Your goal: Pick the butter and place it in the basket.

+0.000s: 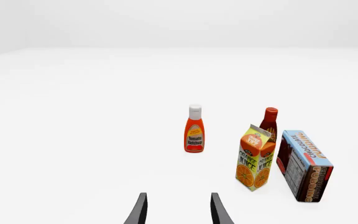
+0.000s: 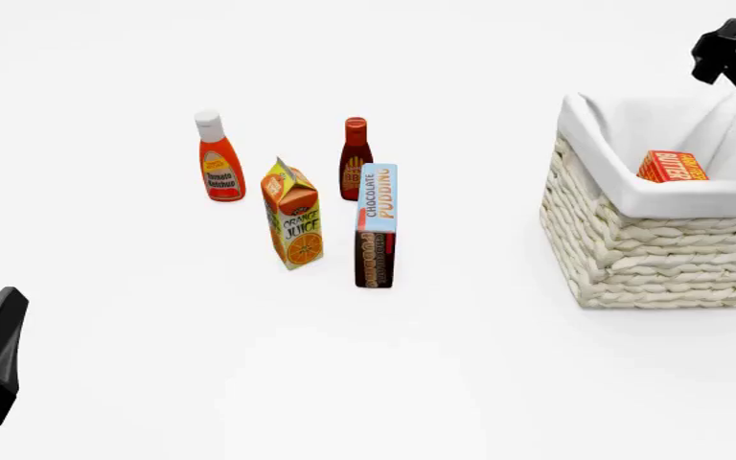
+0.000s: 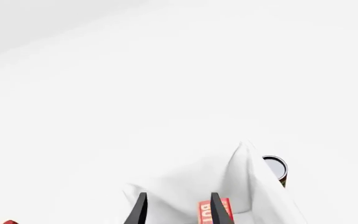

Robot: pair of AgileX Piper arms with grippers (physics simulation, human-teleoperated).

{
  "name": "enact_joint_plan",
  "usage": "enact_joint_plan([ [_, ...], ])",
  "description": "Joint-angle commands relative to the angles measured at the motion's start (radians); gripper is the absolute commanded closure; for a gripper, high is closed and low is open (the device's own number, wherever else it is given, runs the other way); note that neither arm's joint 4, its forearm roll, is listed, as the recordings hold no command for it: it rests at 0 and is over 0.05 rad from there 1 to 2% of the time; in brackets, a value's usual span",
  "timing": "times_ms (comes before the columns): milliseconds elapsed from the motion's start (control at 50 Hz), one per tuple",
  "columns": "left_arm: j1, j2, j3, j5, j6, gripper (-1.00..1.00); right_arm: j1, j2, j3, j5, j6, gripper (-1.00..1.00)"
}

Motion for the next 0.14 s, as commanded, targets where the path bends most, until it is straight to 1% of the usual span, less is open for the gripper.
enact_joint_plan([
  [20,0.000,0.000,0.000,0.000,0.000,-1.00,0.027,-0.083,-0.006,0.059,-0.010,-1.00],
  [80,0.000,0.000,0.000,0.000,0.000,-1.00,0.031,-0.088,-0.006,0.064,-0.010,-1.00],
  [140,0.000,0.000,0.000,0.000,0.000,-1.00,0.044,-0.118,-0.018,0.099,-0.013,-1.00],
])
